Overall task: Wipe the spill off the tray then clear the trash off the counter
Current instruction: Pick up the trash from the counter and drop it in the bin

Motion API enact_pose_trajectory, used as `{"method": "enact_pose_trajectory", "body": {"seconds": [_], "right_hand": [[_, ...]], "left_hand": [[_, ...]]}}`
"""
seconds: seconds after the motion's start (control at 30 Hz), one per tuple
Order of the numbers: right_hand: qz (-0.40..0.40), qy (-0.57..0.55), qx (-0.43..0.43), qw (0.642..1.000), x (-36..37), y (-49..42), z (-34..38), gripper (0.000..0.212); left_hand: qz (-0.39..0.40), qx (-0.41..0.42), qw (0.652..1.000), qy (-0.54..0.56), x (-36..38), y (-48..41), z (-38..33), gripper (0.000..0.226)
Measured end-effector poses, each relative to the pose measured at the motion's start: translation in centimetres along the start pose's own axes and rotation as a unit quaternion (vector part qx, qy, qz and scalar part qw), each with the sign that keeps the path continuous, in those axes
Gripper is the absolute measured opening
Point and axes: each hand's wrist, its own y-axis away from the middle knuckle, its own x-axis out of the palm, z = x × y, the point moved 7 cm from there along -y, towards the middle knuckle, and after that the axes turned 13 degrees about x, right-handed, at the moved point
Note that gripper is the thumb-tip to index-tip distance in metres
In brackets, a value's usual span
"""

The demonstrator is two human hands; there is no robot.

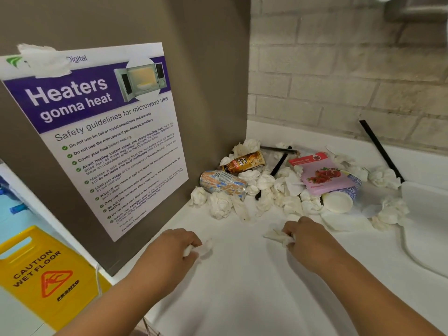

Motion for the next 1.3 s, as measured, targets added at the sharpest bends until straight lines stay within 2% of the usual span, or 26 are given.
{"method": "enact_pose_trajectory", "body": {"seconds": [0.27, 0.33, 0.47, 0.6, 0.7, 0.77, 1.0, 1.2, 1.3], "right_hand": [[0.052, -0.075, -0.086, 0.992, 1.2, 2.9, 4.2, 0.004], [0.082, -0.113, -0.108, 0.984, 1.5, 4.1, 5.8, 0.014], [0.13, -0.136, -0.128, 0.974, 1.8, 6.4, 8.8, 0.018], [0.128, -0.154, -0.146, 0.969, 1.6, 8.5, 12.0, 0.026], [0.116, -0.174, -0.151, 0.966, 1.4, 10.5, 14.8, 0.016], [0.118, -0.195, -0.147, 0.963, 1.6, 12.2, 17.1, 0.007], [0.145, -0.221, -0.184, 0.947, 6.0, 18.3, 27.4, 0.008], [0.146, -0.19, -0.195, 0.951, 13.5, 19.7, 33.1, 0.015], [0.163, -0.168, -0.186, 0.954, 17.4, 19.2, 34.5, 0.014]], "left_hand": [[-0.052, -0.027, 0.997, 0.046, -1.0, 1.8, 0.3, 0.012], [-0.061, -0.035, 0.996, 0.062, -1.3, 2.3, 0.4, 0.016], [-0.076, -0.042, 0.993, 0.081, -2.4, 4.2, 0.8, 0.015], [-0.096, -0.035, 0.988, 0.113, -4.1, 6.8, 2.1, 0.011], [-0.102, -0.027, 0.983, 0.152, -5.6, 9.4, 3.3, 0.011], [-0.097, -0.026, 0.979, 0.176, -6.6, 11.7, 4.7, 0.012], [-0.096, -0.082, 0.977, 0.171, -8.4, 21.4, 13.8, 0.016], [-0.048, -0.162, 0.972, 0.161, -5.4, 27.4, 20.2, 0.009], [-0.037, -0.204, 0.958, 0.196, -2.9, 29.0, 22.5, 0.008]]}}
